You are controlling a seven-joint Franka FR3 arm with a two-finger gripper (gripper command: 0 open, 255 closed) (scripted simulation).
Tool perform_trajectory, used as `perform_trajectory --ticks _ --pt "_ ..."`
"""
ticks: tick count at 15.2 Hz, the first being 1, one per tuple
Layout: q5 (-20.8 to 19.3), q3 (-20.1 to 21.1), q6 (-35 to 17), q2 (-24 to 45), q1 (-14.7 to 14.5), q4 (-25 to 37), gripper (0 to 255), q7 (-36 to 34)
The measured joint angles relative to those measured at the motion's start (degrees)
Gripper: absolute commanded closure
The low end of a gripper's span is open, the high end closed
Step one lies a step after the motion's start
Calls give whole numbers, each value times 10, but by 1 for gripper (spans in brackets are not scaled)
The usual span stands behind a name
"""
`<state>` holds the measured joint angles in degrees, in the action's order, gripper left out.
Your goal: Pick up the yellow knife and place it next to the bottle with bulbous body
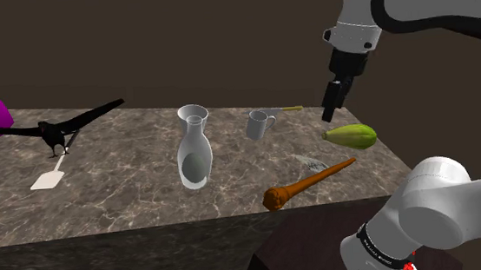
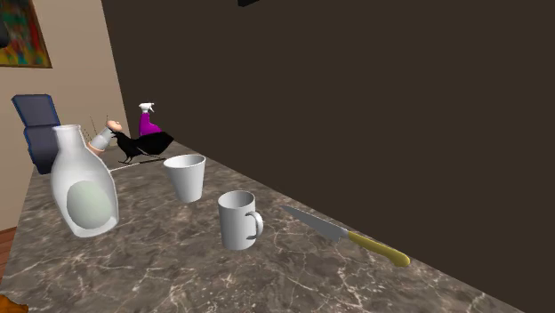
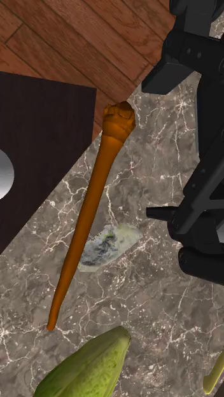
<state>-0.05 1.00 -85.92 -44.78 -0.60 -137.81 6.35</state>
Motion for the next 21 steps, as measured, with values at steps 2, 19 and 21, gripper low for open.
perform_trajectory --ticks 2,19,21 --pt "-5 -6 -7 2 1 -4 0 10" --pt "-107 -197 -249 213 2 3 0 337" --pt "-102 -220 -274 260 -2 30 0 382"
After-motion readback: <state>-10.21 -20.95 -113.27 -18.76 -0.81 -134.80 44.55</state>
